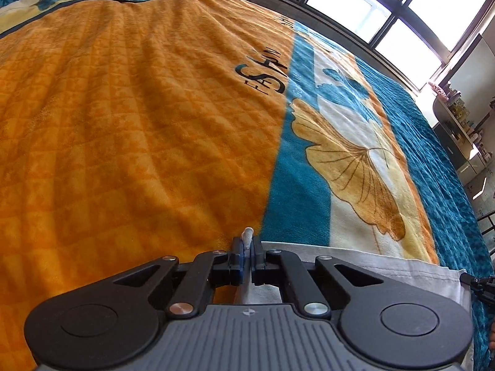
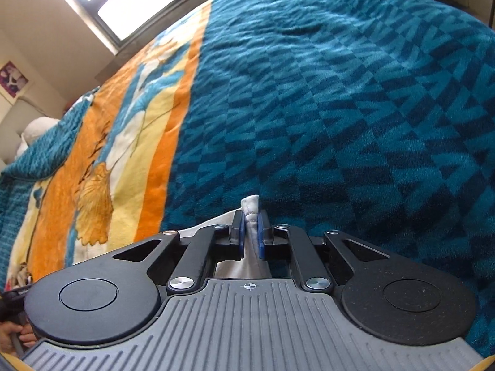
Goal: Fold clothes
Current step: 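Grasp the hem with both tools and fold it up toward the collar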
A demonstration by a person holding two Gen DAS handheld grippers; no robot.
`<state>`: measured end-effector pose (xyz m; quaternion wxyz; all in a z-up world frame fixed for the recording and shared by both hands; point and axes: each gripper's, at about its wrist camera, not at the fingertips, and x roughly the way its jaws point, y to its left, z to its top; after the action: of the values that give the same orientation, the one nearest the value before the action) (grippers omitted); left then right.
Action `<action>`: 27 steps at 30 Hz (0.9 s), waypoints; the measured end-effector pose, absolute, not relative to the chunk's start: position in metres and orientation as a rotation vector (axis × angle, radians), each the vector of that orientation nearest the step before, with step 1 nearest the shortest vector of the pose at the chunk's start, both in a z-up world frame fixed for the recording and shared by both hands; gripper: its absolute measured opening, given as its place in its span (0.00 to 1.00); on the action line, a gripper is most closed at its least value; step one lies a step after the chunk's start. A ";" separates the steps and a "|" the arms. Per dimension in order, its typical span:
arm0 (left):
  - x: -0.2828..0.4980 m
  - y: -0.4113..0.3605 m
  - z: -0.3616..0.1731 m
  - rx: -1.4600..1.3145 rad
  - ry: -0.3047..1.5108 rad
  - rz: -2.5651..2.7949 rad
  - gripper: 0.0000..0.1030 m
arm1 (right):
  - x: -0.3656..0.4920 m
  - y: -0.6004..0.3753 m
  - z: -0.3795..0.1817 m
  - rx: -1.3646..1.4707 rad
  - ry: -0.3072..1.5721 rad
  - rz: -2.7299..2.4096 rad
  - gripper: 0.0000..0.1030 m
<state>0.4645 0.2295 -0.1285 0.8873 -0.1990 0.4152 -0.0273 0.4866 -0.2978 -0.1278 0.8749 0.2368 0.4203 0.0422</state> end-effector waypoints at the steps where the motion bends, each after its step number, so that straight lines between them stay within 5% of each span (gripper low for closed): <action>1: 0.464 0.229 -0.127 -0.402 0.858 -0.054 0.02 | 0.485 -0.295 -0.126 0.476 0.866 0.082 0.06; 18: 0.333 0.237 -0.041 -0.433 0.735 -0.086 0.02 | 0.367 -0.303 -0.042 0.538 0.856 -0.033 0.04; 27: 0.205 0.210 -0.026 -0.219 0.987 -0.070 0.02 | 0.230 -0.307 -0.026 0.501 1.029 -0.041 0.04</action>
<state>0.2054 0.2104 -0.0256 0.8742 -0.1050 0.4728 -0.0333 0.2297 -0.3066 -0.0261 0.8406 0.2371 0.4867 -0.0196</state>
